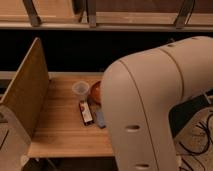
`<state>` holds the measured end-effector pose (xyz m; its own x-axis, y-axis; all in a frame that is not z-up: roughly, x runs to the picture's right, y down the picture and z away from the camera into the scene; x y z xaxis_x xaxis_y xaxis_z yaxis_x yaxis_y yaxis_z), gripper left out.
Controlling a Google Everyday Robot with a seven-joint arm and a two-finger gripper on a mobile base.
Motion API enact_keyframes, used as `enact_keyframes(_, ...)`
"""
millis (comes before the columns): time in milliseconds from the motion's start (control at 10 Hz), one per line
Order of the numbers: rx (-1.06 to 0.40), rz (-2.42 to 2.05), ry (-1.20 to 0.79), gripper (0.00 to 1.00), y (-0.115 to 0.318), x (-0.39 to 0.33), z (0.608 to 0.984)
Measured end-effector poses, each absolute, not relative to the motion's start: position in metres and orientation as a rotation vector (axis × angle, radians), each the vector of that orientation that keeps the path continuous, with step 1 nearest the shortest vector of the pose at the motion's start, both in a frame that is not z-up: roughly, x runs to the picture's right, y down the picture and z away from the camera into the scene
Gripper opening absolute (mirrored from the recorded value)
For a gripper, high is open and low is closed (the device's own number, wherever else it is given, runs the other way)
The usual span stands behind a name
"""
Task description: Place the pepper on the white sponge
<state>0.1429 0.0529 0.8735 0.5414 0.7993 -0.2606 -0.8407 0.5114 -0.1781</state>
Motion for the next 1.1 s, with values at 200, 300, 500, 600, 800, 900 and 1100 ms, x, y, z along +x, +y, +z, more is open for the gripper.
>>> enact_keyframes(200, -0.289, 0.986, 0.172, 0.8, 0.047, 0.174, 0.891)
enact_keyframes(300, -0.274, 0.981, 0.186, 0.8, 0.038, 0.193, 0.898)
enact_keyframes(500, -0.247, 0.954, 0.214, 0.8, 0.022, 0.222, 0.905)
enact_keyframes(600, -0.247, 0.944, 0.227, 0.8, 0.016, 0.237, 0.912)
enact_keyframes(800, -0.26, 0.95, 0.25, 0.8, 0.017, 0.252, 0.919)
enact_keyframes(900, -0.26, 0.951, 0.249, 0.8, 0.016, 0.251, 0.919)
enact_keyframes(1100, -0.261, 0.945, 0.248, 0.8, 0.016, 0.248, 0.92)
